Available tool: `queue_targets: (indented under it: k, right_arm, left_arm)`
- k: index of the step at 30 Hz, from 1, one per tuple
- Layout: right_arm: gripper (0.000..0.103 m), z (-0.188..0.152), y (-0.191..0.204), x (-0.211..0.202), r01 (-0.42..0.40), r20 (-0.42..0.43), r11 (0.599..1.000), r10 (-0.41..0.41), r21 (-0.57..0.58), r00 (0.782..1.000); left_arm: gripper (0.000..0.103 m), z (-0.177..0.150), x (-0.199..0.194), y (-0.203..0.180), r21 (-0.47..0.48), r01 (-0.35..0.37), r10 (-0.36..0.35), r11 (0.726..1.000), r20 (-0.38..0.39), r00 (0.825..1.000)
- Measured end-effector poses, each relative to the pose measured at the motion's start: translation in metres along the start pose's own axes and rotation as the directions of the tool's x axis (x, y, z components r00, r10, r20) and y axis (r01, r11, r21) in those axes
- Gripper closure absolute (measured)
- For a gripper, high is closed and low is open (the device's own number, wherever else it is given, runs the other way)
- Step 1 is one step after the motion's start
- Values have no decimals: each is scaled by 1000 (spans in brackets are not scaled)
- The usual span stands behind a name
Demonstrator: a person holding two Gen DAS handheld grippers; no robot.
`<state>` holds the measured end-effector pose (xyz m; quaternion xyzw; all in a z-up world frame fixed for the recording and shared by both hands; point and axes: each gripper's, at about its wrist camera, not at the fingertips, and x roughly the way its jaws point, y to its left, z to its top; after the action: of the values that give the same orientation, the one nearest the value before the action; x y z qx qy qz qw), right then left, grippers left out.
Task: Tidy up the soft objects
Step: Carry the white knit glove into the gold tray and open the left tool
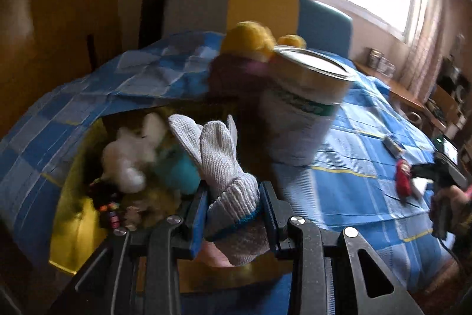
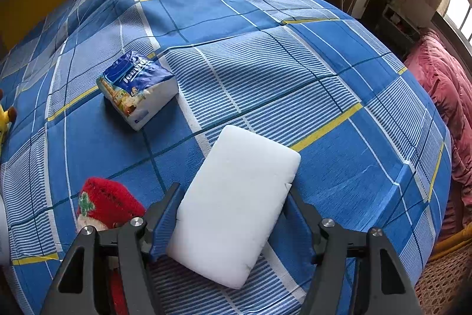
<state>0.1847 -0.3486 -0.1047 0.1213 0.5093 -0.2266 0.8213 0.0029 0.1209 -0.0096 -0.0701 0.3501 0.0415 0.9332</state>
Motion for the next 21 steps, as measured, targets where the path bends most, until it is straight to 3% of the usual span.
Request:
queue_targets:
  k: [6, 13, 15, 17, 21]
  right_arm:
    - [36, 0, 0, 0, 0, 1, 1000, 0, -1, 1000]
    - [36, 1, -1, 0, 0, 2, 1000, 0, 3, 1000]
    - [36, 1, -1, -1, 3, 3, 1000, -3, 2, 1000]
    - [36, 1, 1, -1, 8, 5, 1000, -8, -2, 1000]
    - [36, 1, 2, -2, 14, 9, 1000, -14, -5, 1000]
  left_arm:
    - [69, -5, 6, 61, -98, -99, 95, 990, -40, 995]
    - [65, -25, 26, 117, -155, -239, 218, 959, -138, 966]
    - [63, -29, 28, 124, -163, -248, 225, 955, -145, 963]
    - [52, -31, 29, 126, -160, -265, 243, 951, -147, 959]
    - [48, -33, 22, 128, -173, -260, 240, 950, -125, 963]
